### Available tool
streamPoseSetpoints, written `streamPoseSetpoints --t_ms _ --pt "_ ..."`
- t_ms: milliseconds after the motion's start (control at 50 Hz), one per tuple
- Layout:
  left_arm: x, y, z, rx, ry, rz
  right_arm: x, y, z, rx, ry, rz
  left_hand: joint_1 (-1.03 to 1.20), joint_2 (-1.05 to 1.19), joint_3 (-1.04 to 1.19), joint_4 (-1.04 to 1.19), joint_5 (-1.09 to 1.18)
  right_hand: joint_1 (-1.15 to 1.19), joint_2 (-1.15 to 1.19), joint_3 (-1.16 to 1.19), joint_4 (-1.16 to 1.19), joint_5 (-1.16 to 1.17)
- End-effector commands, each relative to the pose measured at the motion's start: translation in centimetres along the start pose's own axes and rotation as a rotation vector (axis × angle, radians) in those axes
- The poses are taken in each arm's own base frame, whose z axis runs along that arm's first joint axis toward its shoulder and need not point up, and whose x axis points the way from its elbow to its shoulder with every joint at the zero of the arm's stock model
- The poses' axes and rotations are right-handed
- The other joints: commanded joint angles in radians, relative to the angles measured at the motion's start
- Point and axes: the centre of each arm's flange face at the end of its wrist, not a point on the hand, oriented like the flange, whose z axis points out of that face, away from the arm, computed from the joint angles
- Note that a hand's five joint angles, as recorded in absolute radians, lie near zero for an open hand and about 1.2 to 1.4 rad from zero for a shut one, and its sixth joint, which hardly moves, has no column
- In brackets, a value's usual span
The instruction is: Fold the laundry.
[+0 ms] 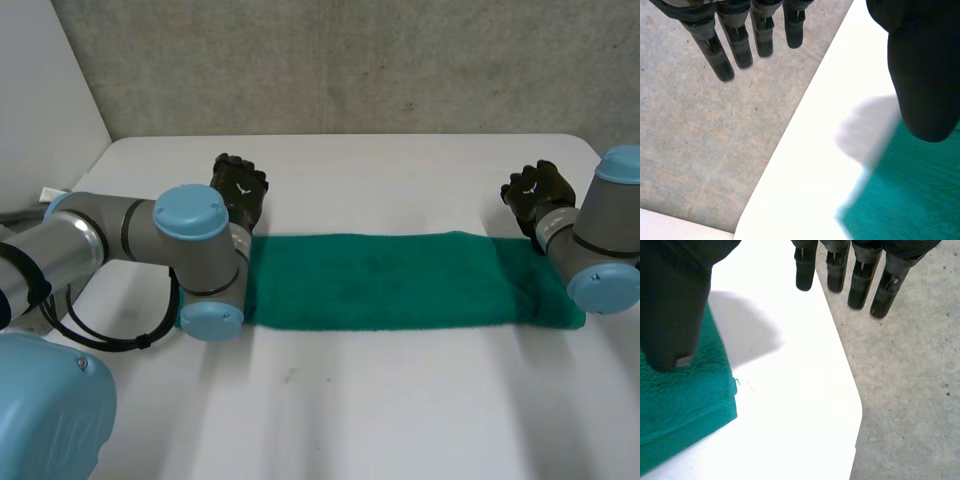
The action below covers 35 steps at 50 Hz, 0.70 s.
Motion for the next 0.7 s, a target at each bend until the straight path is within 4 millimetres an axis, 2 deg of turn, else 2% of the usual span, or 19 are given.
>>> streamPoseSetpoints --t_ms 20,40,100,120,180,240,260,320,340,380,500,600,700 --pt "-0.4 -1.4 -0.9 0.016 0.0 -0.013 2.5 -2.3 -1.1 0.04 0.064 0.128 -0.015 -0.065 -0.069 -0.061 -0.065 -0.057 -0.109 -0.114 -0.118 -0.132" --pt "-1.4 -2.3 -1.4 0.028 -0.009 -0.019 4.0 -3.2 -1.9 0.06 0.09 0.181 -0.015 -0.065 -0.069 -0.061 -0.065 -0.057 -0.109 -0.114 -0.118 -0.132" --pt "-3.0 -3.4 -2.5 0.038 -0.02 -0.033 5.9 -4.7 -3.5 0.098 0.115 0.259 -0.015 -0.065 -0.069 -0.061 -0.065 -0.057 -0.109 -0.114 -0.118 -0.132" --pt "-3.7 -3.9 -3.5 0.039 -0.015 -0.049 7.1 -5.6 -4.7 0.122 0.128 0.306 -0.015 -0.065 -0.069 -0.061 -0.065 -0.057 -0.109 -0.114 -0.118 -0.132" --pt "-5.2 -4.8 -5.4 0.045 -0.014 -0.096 8.7 -6.7 -7.2 0.153 0.125 0.377 -0.015 -0.065 -0.069 -0.061 -0.065 -0.057 -0.109 -0.114 -0.118 -0.132" --pt "-6.3 -5.4 -8.0 0.046 0.002 -0.169 9.4 -5.8 -8.5 0.122 0.098 0.413 -0.014 -0.064 -0.068 -0.06 -0.065 -0.057 -0.109 -0.114 -0.118 -0.132" --pt "-6.7 -5.5 -9.3 0.041 0.013 -0.21 9.6 -4.7 -9.3 0.078 0.07 0.437 -0.014 -0.064 -0.068 -0.06 -0.065 -0.057 -0.109 -0.114 -0.118 -0.132" --pt "-7.2 -5.4 -11.2 0.033 0.026 -0.271 9.5 -3.2 -10.7 0.007 0.019 0.471 -0.014 -0.064 -0.068 -0.06 -0.065 -0.057 -0.109 -0.114 -0.118 -0.132" --pt "-7.3 -5.1 -12.3 0.021 0.039 -0.305 9.2 -2.4 -11.7 -0.033 -0.024 0.494 -0.014 -0.064 -0.068 -0.06 -0.065 -0.057 -0.109 -0.114 -0.118 -0.132" --pt "-7.3 -4.7 -13.3 0.009 0.052 -0.334 8.6 -1.5 -12.5 -0.072 -0.067 0.518 -0.014 -0.064 -0.068 -0.06 -0.065 -0.057 -0.109 -0.114 -0.118 -0.132" --pt "-6.6 -3.0 -15.8 -0.043 0.093 -0.414 5.3 2.3 -14.0 -0.156 -0.196 0.603 -0.011 -0.061 -0.065 -0.057 -0.062 0.021 -0.031 -0.036 -0.04 -0.054" --pt "-6.0 -2.4 -16.2 -0.06 0.118 -0.44 3.4 3.9 -14.2 -0.133 -0.212 0.62 -0.008 -0.058 -0.063 -0.054 -0.059 0.092 0.039 0.034 0.03 0.017" --pt "-6.0 -2.1 -15.9 -0.069 0.115 -0.441 2.1 5.2 -13.1 -0.112 -0.183 0.608 -0.008 -0.058 -0.063 -0.054 -0.059 0.188 0.136 0.131 0.127 0.113"
